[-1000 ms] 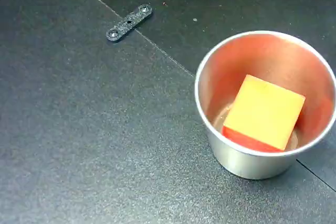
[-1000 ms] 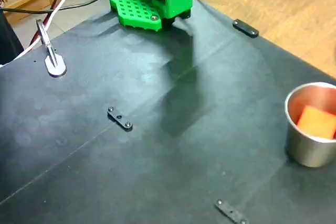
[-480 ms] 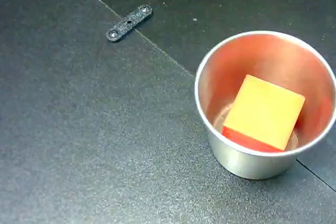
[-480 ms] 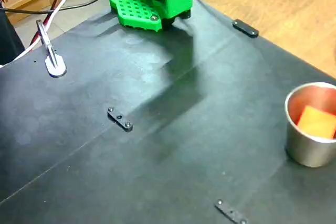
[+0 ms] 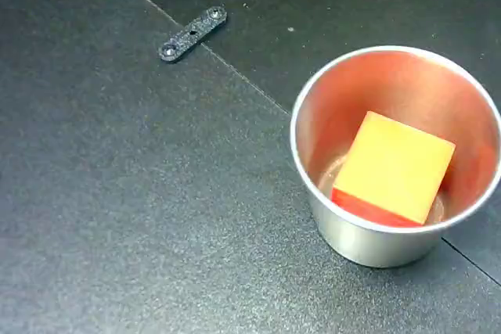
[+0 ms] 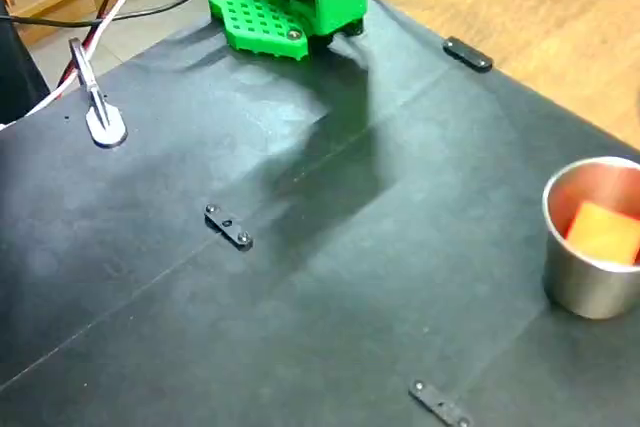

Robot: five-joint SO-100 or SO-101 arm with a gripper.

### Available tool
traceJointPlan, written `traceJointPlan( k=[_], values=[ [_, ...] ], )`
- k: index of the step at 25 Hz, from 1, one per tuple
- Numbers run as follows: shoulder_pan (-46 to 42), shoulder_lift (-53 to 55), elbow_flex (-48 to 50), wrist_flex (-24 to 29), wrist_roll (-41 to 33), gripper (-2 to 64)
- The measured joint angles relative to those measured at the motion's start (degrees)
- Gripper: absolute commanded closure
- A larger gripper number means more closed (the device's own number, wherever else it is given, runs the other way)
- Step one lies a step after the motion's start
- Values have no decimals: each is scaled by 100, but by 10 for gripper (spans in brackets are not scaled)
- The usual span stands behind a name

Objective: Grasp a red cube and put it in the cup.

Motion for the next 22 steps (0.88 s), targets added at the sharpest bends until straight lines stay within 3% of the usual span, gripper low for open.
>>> traceJointPlan(
  k=[6, 22],
  values=[
    [62, 949, 1028, -246, 0, 226],
    [88, 958, 1116, -246, 0, 226]
  ],
)
